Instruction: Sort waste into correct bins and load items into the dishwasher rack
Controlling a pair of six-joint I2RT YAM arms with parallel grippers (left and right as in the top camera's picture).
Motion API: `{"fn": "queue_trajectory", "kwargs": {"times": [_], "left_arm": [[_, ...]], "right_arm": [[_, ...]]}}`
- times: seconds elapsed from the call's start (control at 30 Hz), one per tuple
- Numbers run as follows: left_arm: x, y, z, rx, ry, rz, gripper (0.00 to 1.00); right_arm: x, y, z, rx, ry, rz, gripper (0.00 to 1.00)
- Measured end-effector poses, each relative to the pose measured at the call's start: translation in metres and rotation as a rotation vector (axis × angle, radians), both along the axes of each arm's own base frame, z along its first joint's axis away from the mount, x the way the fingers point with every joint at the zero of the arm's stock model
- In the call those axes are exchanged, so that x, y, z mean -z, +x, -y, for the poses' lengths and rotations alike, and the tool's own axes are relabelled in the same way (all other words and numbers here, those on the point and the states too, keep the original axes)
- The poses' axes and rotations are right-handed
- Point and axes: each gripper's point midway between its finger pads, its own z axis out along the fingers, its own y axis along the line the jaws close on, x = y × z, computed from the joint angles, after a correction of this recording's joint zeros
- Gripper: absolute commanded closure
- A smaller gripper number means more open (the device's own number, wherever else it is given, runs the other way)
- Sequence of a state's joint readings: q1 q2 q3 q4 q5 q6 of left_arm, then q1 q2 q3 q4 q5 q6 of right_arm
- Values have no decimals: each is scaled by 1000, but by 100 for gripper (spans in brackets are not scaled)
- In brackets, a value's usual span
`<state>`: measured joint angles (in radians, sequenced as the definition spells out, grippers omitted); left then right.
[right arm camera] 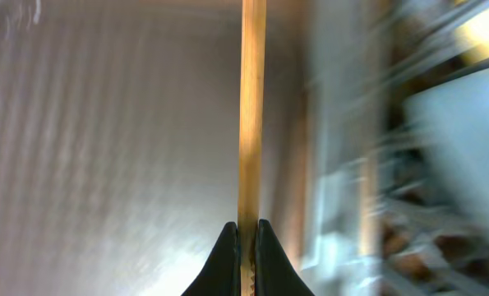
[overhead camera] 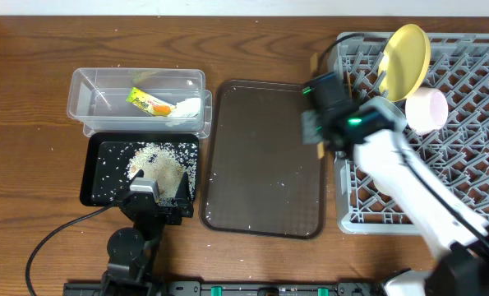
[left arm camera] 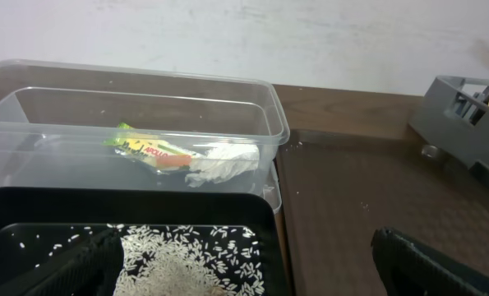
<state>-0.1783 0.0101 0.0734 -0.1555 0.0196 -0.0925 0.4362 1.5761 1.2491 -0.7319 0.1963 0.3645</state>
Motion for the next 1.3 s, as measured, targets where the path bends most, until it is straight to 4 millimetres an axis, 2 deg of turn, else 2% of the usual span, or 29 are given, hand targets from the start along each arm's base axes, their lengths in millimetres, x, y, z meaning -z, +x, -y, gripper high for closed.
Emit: {"fn": "queue_trajectory", "kwargs": {"times": [0.1, 0.2, 0.27, 0.33, 0.43, 0.5, 0.6, 0.67, 0.7, 0.73, 0.77, 0.83, 0.9, 1.03, 1.17, 1.3], "left_arm": [[0, 0, 0, 0, 0, 0, 1], [0, 0, 0, 0, 0, 0, 1], [0, 0, 0, 0, 0, 0, 1], [0, 0, 0, 0, 0, 0, 1], [0, 0, 0, 0, 0, 0, 1], [0, 0, 0, 0, 0, 0, 1], [0, 0, 0, 0, 0, 0, 1], [0, 0, 0, 0, 0, 0, 1], [0, 0, 0, 0, 0, 0, 1], [0, 0, 0, 0, 0, 0, 1], [0, 0, 0, 0, 0, 0, 1], [0, 0, 0, 0, 0, 0, 1], [0, 0, 0, 0, 0, 0, 1], [0, 0, 0, 0, 0, 0, 1], [0, 0, 0, 0, 0, 0, 1], [0, 0, 0, 0, 0, 0, 1]], "right_arm": [[-13, 11, 35, 53, -21, 35, 99], [-1, 12, 62, 85, -56, -16, 97], [10, 11, 72, 94, -73, -59, 77], [24, 8, 76, 90, -90, -108, 68], [31, 4, 74, 72, -83, -143, 66], [27, 1, 69, 55, -59, -145, 65], [6, -8, 57, 17, -3, -115, 65], [-22, -17, 42, -36, 55, -52, 62], [-36, -22, 33, -69, 86, -17, 57], [-53, -29, 23, -103, 120, 24, 17], [-71, -38, 13, -145, 155, 68, 1], [-103, -59, -7, -235, 224, 139, 1], [-126, -83, -22, -320, 283, 177, 1], [-149, -122, -38, -439, 355, 204, 1], [-152, -143, -31, -494, 329, 207, 1], [-156, -157, -13, -485, 268, 237, 1]]}}
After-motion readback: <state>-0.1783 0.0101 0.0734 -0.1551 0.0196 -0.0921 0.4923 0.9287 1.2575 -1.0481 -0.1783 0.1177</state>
